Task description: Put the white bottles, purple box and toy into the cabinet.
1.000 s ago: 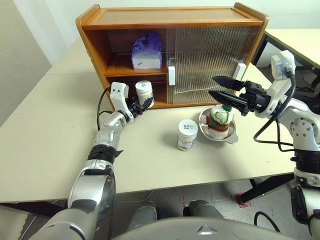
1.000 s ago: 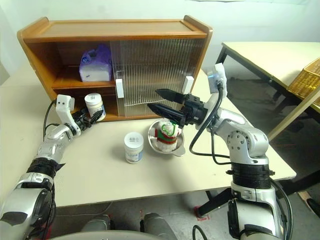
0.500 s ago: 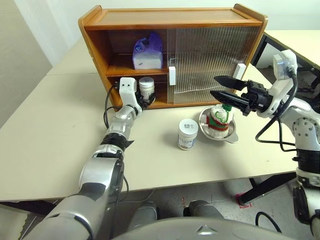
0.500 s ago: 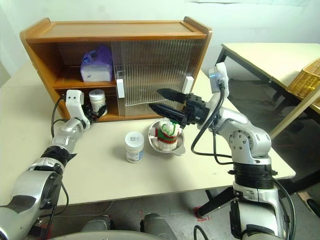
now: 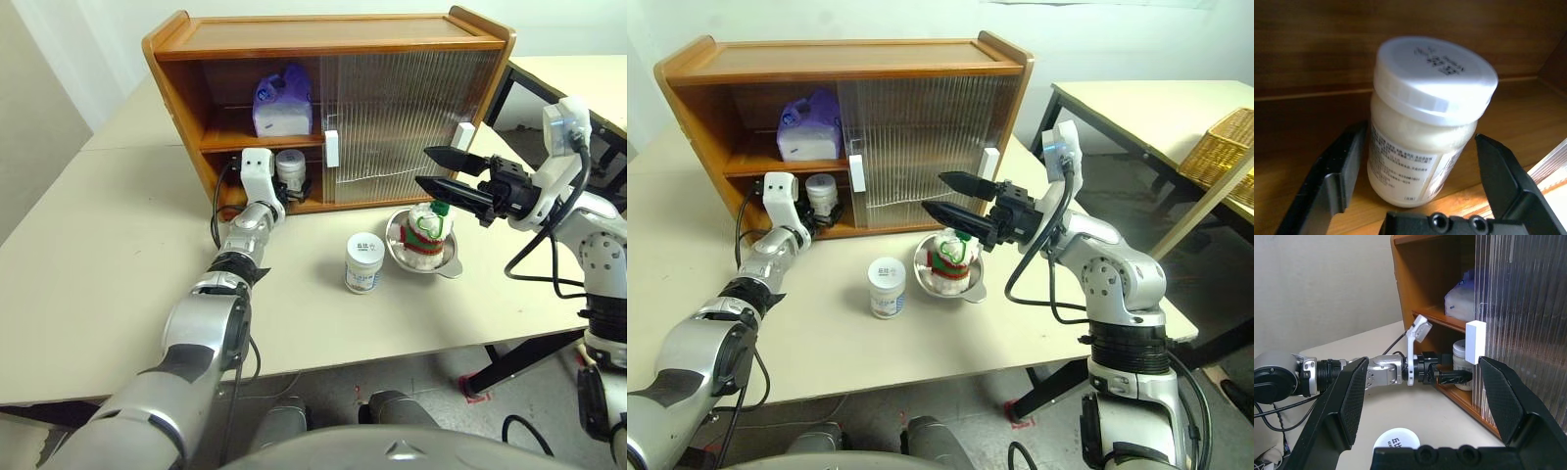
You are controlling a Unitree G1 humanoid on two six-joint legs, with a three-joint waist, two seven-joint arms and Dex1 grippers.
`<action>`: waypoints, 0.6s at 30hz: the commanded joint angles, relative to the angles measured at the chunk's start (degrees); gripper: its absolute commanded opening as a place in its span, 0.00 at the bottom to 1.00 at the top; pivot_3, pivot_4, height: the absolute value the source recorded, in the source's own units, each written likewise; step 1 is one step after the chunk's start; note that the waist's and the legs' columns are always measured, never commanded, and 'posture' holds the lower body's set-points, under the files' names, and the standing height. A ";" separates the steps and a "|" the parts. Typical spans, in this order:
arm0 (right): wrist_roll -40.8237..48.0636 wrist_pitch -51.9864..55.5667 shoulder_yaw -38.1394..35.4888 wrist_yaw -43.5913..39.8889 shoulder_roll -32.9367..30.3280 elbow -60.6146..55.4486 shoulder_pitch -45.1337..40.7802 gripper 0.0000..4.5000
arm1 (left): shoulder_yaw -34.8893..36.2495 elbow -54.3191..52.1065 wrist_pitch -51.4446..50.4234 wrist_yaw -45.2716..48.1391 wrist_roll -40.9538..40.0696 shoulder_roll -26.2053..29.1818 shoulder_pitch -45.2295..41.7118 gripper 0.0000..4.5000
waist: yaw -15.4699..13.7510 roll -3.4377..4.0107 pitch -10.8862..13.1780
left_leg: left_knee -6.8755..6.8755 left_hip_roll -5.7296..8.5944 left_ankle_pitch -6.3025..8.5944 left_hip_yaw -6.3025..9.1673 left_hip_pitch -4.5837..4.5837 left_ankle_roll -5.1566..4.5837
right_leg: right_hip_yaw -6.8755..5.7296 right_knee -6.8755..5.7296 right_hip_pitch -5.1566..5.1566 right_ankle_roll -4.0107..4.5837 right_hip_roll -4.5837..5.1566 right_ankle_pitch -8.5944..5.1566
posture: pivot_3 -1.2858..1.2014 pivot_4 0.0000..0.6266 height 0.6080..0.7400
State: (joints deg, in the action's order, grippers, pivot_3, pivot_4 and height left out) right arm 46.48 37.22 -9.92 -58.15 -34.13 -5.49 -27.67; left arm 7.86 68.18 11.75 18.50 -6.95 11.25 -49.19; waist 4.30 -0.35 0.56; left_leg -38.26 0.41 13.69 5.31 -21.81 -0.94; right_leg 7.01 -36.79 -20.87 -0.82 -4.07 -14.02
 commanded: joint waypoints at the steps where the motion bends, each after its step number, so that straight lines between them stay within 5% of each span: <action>1: 0.12 0.46 0.18 0.01 0.05 -0.09 -0.24 1.00 | 1.75 -2.33 2.27 1.08 -1.22 0.78 2.69 0.99 | -0.02 0.00 0.00 | 0.01 0.00 0.00 0.00 0.00 0.00 | -0.01 0.03 0.02 0.00 0.00 0.00 | 0.47 0.00 1.00; 13: -0.10 0.55 0.89 -0.63 0.61 0.71 -1.23 1.00 | 2.85 -33.44 -4.79 2.80 -5.67 1.96 22.37 0.99 | -0.24 0.01 0.00 | 0.10 0.10 0.01 -0.67 0.00 -0.03 | -0.26 0.23 0.06 -0.03 -0.01 0.03 | 0.49 0.00 1.00; 18: -0.28 0.60 1.10 -0.66 0.85 0.97 -1.69 1.00 | 3.28 -38.14 -8.37 0.66 -5.67 1.80 24.67 0.99 | -1.14 0.01 0.00 | 0.08 0.08 0.00 -0.72 0.01 -0.06 | -0.20 0.24 0.05 0.10 0.00 0.10 | 0.49 0.00 1.00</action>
State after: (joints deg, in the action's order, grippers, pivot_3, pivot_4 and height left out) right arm 46.48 37.54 -9.67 -58.65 -33.40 -4.80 -28.50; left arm 10.60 31.35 4.84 20.19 -12.12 13.03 -24.77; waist 3.16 -0.35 0.56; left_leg -38.19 0.47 13.68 4.60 -21.79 -1.01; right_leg 6.89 -36.55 -20.81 -0.67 -4.06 -13.89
